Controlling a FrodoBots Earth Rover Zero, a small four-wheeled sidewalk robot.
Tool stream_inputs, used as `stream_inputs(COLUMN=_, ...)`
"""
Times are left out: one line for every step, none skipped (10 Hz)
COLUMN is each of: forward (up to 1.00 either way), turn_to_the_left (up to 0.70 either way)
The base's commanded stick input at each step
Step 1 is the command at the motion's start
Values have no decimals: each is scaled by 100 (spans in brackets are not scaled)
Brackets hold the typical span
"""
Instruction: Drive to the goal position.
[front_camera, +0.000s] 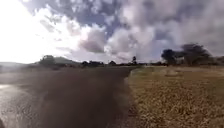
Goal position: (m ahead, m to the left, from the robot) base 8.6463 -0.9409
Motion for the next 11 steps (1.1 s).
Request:
stream_inputs(forward=50, turn_to_the_left=0)
stream_inputs(forward=50, turn_to_the_left=0)
stream_inputs(forward=50, turn_to_the_left=0)
stream_inputs(forward=50, turn_to_the_left=0)
stream_inputs(forward=50, turn_to_the_left=0)
stream_inputs(forward=50, turn_to_the_left=0)
stream_inputs(forward=50, turn_to_the_left=0)
stream_inputs(forward=50, turn_to_the_left=0)
stream_inputs(forward=50, turn_to_the_left=0)
stream_inputs(forward=50, turn_to_the_left=0)
stream_inputs(forward=50, turn_to_the_left=0)
